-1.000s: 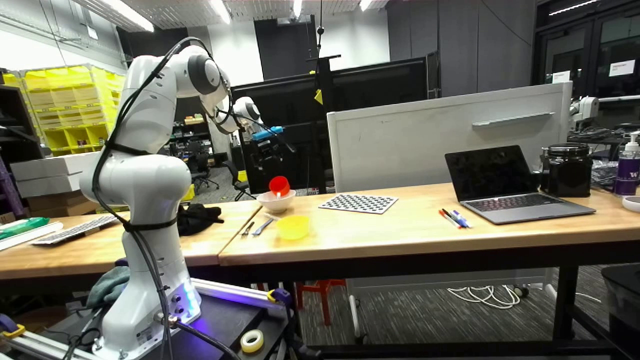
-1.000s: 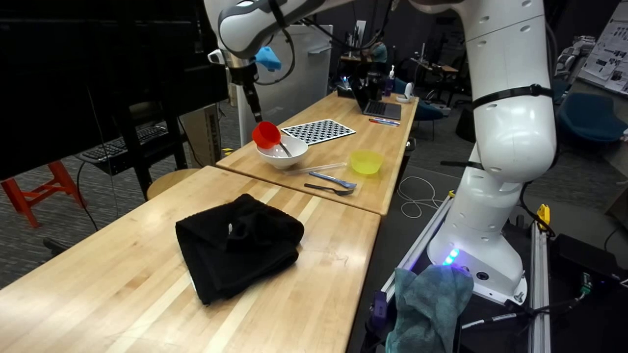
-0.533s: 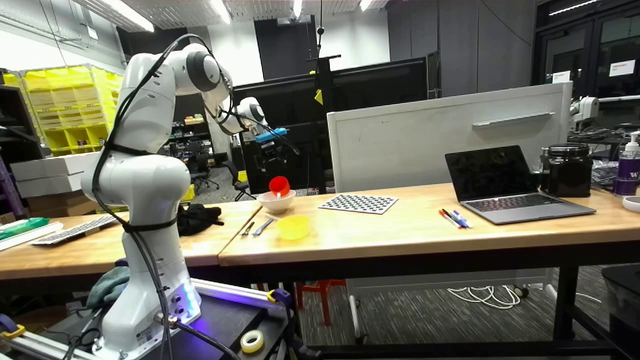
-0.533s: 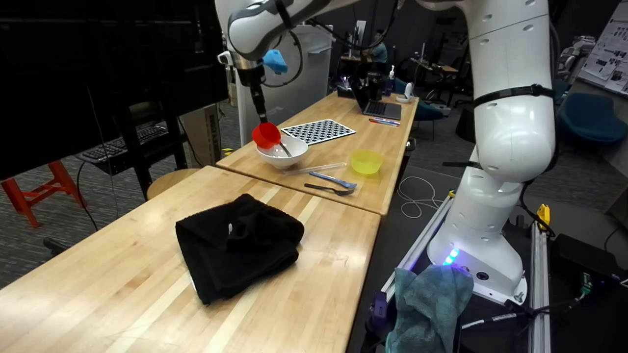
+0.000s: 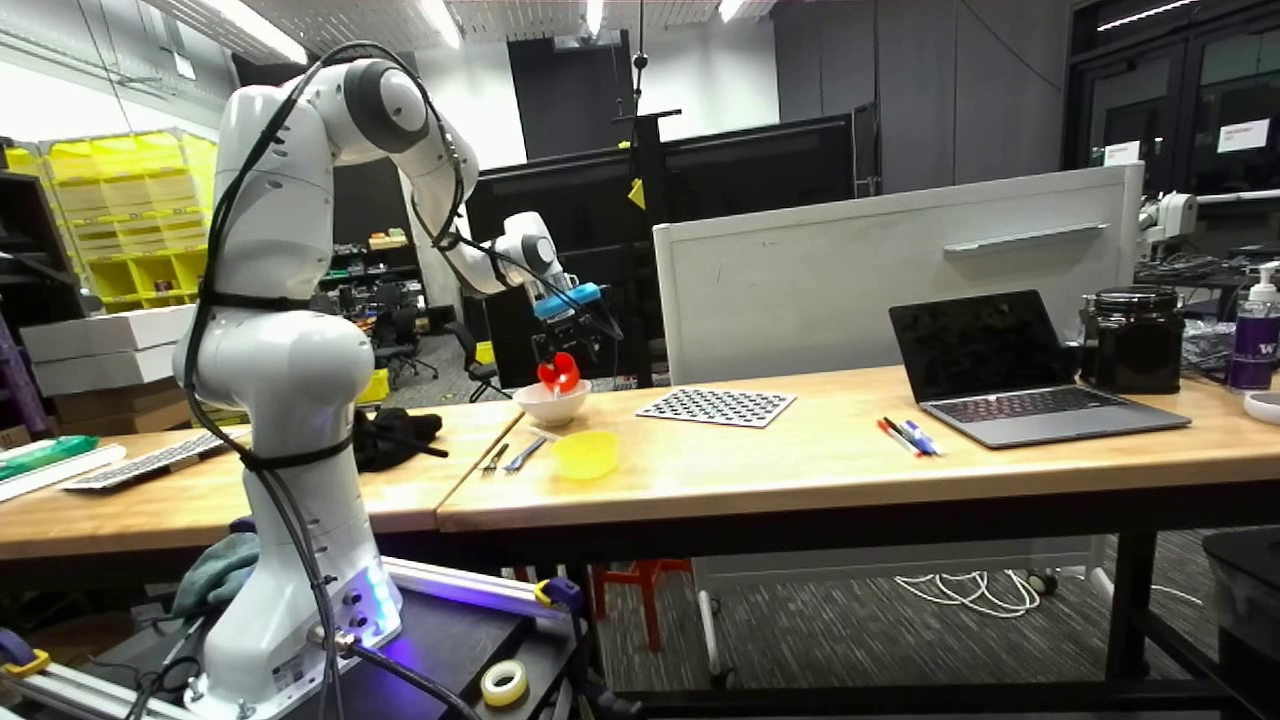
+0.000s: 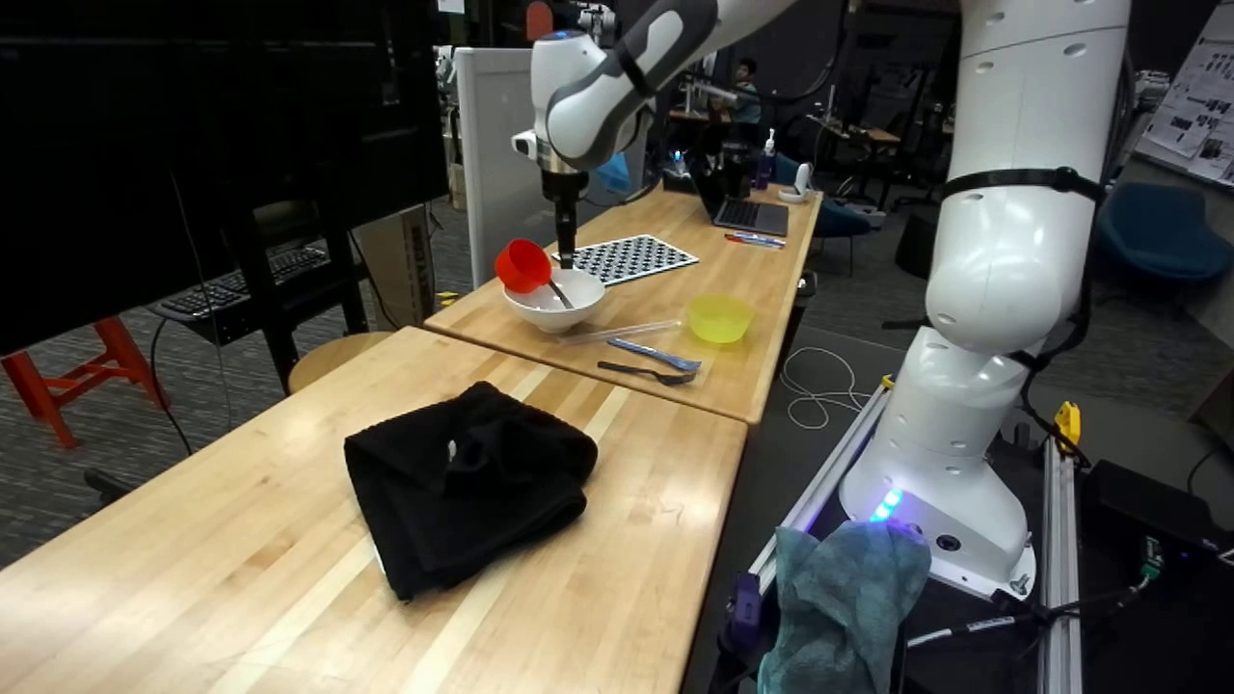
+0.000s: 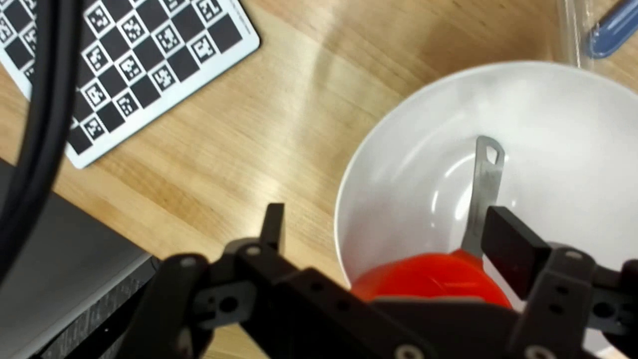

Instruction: Pick up the small orange pot and put it inside the white bowl

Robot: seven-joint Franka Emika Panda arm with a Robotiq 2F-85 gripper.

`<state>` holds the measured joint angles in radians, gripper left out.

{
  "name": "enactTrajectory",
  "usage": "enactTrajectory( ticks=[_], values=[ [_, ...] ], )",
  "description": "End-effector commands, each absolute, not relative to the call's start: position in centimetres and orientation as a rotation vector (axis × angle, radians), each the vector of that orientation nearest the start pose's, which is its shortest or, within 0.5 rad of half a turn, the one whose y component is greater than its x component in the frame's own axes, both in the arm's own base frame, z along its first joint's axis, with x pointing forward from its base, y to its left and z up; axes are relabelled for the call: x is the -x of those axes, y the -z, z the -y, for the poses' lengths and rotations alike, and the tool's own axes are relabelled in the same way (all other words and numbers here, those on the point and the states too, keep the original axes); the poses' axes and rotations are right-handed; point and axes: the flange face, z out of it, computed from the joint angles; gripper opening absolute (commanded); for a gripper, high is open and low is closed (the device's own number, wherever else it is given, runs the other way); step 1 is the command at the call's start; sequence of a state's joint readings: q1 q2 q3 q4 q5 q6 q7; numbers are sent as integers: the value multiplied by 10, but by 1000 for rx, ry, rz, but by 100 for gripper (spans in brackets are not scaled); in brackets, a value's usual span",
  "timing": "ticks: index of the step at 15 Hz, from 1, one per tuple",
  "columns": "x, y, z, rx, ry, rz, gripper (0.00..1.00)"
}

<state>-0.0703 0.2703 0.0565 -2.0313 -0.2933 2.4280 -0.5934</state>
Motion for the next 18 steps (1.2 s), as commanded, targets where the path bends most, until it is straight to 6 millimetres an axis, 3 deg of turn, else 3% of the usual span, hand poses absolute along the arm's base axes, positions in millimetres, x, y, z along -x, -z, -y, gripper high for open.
enactTrajectory(
  ticks=[1,9,18],
  values=[
    [-545,-321,44,3129,243,1222,100],
    [-449,-295,109,3156,86,1196,100],
    [-393,-294,152,3187,67,1167,100]
  ],
)
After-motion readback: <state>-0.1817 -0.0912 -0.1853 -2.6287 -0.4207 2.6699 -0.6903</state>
